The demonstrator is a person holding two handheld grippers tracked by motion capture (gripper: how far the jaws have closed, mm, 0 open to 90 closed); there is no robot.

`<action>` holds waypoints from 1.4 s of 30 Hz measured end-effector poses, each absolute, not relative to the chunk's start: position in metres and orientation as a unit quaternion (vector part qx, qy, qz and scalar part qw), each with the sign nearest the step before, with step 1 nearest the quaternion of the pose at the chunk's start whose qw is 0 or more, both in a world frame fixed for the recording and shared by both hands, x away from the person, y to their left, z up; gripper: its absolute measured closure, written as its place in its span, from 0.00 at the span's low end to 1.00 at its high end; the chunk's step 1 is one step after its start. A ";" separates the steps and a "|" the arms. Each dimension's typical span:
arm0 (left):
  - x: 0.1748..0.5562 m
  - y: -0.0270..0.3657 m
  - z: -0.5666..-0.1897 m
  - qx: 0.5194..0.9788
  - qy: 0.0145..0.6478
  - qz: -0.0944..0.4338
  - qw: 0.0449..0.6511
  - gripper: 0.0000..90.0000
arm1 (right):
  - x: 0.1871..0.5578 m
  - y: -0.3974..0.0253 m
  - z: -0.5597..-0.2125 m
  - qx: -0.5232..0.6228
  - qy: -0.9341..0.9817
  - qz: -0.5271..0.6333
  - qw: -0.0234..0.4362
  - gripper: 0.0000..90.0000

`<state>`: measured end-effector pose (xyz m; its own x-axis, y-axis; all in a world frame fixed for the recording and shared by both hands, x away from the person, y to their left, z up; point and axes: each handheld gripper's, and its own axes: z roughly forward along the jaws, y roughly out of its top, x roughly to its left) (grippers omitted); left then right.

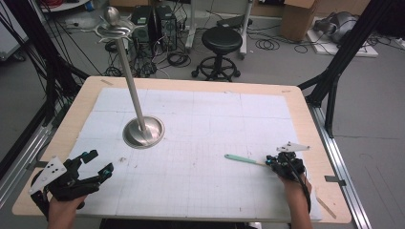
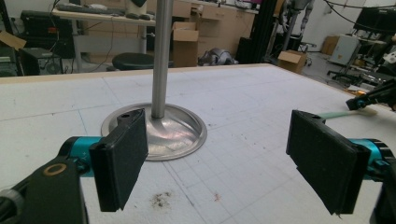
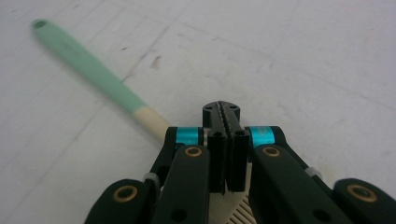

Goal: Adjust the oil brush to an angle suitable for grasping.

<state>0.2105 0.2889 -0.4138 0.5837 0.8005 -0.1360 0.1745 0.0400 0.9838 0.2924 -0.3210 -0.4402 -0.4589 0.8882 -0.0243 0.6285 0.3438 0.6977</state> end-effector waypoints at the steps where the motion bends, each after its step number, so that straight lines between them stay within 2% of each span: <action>1: 0.211 0.289 -0.414 0.645 0.378 0.255 0.613 0.24 | 0.283 -0.316 -0.440 0.465 0.800 0.322 0.200 1.00; 12: 0.210 0.290 -0.413 0.640 0.382 0.258 0.615 0.24 | 0.258 -0.286 -0.441 0.429 0.819 0.346 0.162 1.00; 26: 0.210 0.291 -0.413 0.640 0.383 0.257 0.615 0.24 | 0.264 -0.209 -0.442 0.351 0.853 0.371 0.106 1.00; 29: 0.211 0.291 -0.413 0.639 0.383 0.257 0.615 0.24 | 0.261 -0.202 -0.434 0.320 0.848 0.404 0.121 1.00; 32: 0.212 0.291 -0.414 0.639 0.385 0.255 0.616 0.24 | 0.261 -0.188 -0.429 0.289 0.851 0.423 0.115 1.00; 37: 0.211 0.290 -0.414 0.642 0.381 0.254 0.615 0.24 | 0.269 -0.156 -0.437 0.264 0.879 0.384 0.107 1.00; 42: 0.210 0.291 -0.413 0.640 0.381 0.256 0.616 0.24 | 0.276 -0.161 -0.442 0.286 0.877 0.366 0.125 1.00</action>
<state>0.2101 0.2911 -0.4131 0.5794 0.8025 -0.1423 0.1725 0.0499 0.9837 0.2757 -0.1613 -0.4416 -0.8051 0.5930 -0.0095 0.4099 0.5680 0.7137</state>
